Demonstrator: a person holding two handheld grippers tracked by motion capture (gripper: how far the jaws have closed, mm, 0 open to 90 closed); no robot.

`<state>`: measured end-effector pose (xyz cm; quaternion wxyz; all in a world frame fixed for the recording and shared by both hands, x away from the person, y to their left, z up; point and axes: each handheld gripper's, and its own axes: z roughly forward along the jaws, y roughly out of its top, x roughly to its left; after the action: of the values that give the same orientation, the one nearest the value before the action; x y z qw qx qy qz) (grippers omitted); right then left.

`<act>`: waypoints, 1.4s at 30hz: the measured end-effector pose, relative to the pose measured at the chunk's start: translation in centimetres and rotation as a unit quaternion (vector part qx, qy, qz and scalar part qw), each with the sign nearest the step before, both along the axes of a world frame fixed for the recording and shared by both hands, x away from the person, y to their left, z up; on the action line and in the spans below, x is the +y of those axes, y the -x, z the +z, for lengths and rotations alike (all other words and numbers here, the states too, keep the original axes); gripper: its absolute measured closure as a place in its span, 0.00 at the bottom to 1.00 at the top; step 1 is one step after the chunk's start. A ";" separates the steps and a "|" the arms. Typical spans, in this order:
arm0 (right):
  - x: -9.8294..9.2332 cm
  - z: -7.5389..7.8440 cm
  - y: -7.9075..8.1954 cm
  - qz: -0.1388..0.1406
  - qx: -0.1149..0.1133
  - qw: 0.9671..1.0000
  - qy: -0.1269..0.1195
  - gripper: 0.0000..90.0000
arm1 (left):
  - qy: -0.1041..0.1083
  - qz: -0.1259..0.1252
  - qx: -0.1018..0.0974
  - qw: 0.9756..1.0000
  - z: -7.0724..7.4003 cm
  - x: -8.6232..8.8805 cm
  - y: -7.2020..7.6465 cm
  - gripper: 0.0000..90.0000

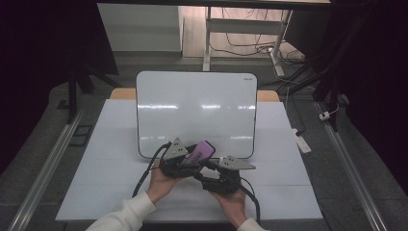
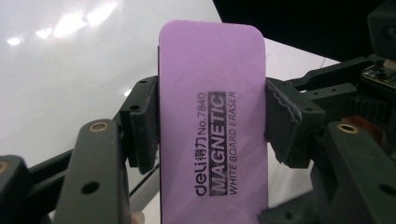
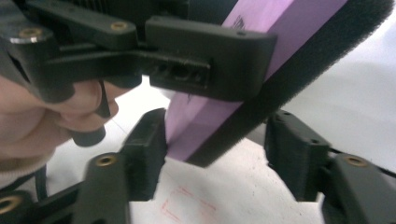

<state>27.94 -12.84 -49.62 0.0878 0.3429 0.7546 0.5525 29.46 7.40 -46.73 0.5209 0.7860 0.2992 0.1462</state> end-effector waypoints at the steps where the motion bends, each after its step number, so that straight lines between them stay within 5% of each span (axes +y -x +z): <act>1: 0.0 0.1 0.0 -0.001 -0.001 1.000 -0.005 0.50 | 0.000 0.000 -0.001 1.000 0.0 0.0 0.0 0.46; 8: -0.7 0.5 0.4 -0.039 -0.024 0.999 0.018 0.70 | 0.003 -0.003 0.002 1.000 0.0 0.0 0.2 0.45; 17: -2.1 0.8 0.1 -0.074 -0.027 0.996 0.045 0.72 | 0.024 -0.005 -0.003 1.000 1.1 1.2 0.7 0.31; 28: -4.7 1.9 0.1 -0.106 -0.055 0.990 0.070 0.72 | -0.013 0.032 0.023 0.999 0.8 5.2 1.8 0.29; 42: -8.5 2.9 -0.6 -0.177 -0.053 0.977 0.110 0.72 | -0.042 0.097 0.064 0.992 -2.2 12.0 3.9 0.29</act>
<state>28.57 -21.31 -46.74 0.2613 0.4299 0.7321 0.4594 25.58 19.40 -48.89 0.4506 0.7823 0.4000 0.1582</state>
